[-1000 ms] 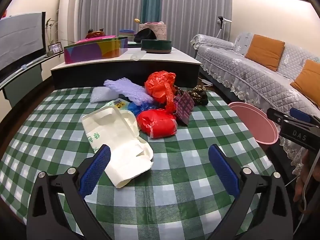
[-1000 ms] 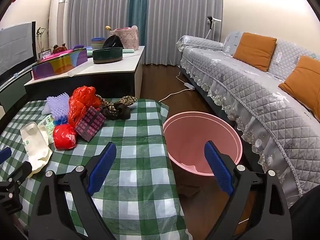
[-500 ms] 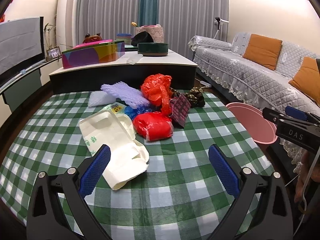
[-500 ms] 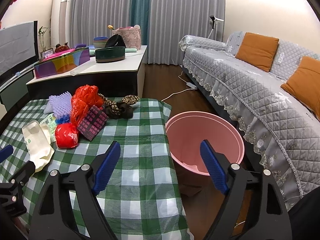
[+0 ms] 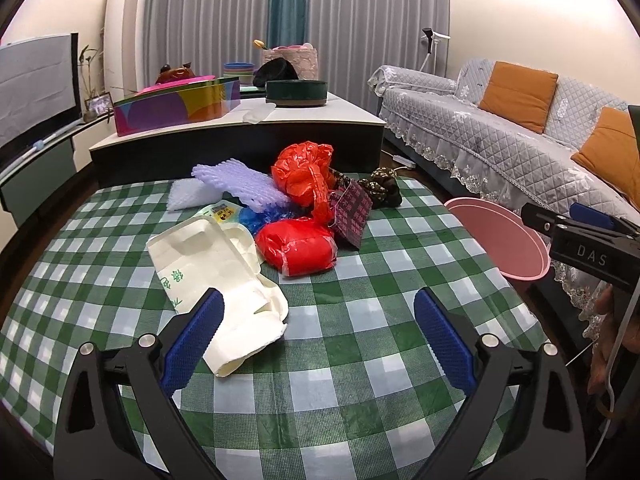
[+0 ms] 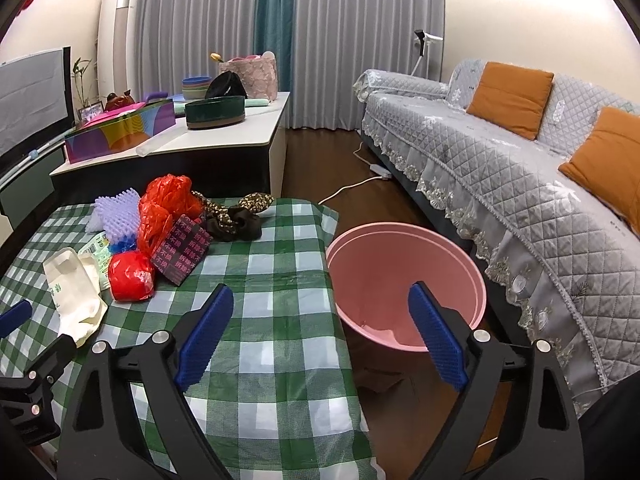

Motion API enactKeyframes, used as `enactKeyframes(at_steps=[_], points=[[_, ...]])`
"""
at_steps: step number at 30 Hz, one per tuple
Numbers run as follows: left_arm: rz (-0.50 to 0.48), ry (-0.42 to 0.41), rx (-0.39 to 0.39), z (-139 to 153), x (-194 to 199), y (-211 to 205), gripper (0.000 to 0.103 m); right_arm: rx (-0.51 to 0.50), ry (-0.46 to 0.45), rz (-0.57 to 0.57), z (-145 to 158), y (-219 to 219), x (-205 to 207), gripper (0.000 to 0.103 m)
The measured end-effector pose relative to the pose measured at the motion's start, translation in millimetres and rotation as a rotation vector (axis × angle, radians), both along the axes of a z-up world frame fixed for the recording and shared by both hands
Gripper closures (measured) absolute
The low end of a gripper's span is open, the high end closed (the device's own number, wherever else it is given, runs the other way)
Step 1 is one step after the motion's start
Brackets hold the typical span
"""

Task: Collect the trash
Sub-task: 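Move left tool to white paper bag while right tool reaches black printed card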

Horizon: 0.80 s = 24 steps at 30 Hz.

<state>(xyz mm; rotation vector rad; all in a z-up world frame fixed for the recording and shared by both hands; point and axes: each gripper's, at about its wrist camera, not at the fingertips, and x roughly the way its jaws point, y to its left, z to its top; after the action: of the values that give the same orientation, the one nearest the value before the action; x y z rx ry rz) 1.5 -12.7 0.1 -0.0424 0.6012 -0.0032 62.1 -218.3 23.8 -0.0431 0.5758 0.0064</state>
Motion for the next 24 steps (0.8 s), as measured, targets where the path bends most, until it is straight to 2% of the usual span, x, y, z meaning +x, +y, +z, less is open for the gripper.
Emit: enactKeyframes(at_steps=[3,7,11,18,24], points=[[0.0,0.001,0.003,0,0,0,0.011,-0.018,-0.015,-0.003,1,1,-2,0.016],[0.006,0.006,0.0,-1,0,1,0.011,0.012,-0.036,-0.009,3,0,-1,0.016],[0.008,0.004,0.001,-1,1,2,0.011,-0.005,0.007,-0.005,0,2,3,0.017],[0.054,-0.002,0.007,-1,8,14,0.015,0.039,0.061,0.03,-4,9,15,0.017],[0.139,0.007,-0.01,-4,21,37,0.017,0.08,0.066,0.115,-7,28,32,0.028]])
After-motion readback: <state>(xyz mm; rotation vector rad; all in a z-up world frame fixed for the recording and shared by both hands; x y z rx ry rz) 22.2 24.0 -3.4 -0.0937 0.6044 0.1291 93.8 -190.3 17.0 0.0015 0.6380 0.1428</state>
